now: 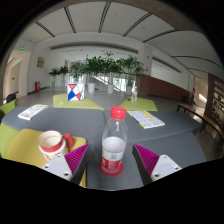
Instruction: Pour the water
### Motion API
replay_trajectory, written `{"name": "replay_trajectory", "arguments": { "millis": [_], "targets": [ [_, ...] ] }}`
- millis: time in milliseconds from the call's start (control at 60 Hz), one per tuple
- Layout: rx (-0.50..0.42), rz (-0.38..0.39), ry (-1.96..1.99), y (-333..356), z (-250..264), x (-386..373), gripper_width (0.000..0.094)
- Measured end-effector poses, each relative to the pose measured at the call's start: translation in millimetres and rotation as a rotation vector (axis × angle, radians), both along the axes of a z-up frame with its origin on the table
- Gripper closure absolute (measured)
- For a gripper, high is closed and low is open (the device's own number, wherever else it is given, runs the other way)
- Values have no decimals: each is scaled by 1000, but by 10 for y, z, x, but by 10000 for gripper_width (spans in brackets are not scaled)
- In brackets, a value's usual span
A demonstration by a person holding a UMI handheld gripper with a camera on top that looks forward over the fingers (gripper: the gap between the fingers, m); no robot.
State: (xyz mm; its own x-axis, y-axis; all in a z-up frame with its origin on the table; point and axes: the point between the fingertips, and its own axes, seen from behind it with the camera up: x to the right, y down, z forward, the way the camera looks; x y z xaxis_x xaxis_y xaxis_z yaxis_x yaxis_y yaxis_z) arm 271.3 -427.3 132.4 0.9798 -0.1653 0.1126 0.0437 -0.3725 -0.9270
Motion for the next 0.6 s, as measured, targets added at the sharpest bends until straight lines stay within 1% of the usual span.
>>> {"name": "replay_trajectory", "arguments": {
  "millis": [100,183,350,367,400,600],
  "targets": [
    [-14,-40,-14,-481,306,-121,83],
    [-28,-54,-8,-915,529,-282,84],
    [-12,-65,12,-1822,1041,-657,81],
    [-9,-66,14,-1814,1028,-661,82],
    [-7,-64,13,-2061,1169,-766,82],
    [5,-73,16,-2844,1426,-1017,83]
  ]
}}
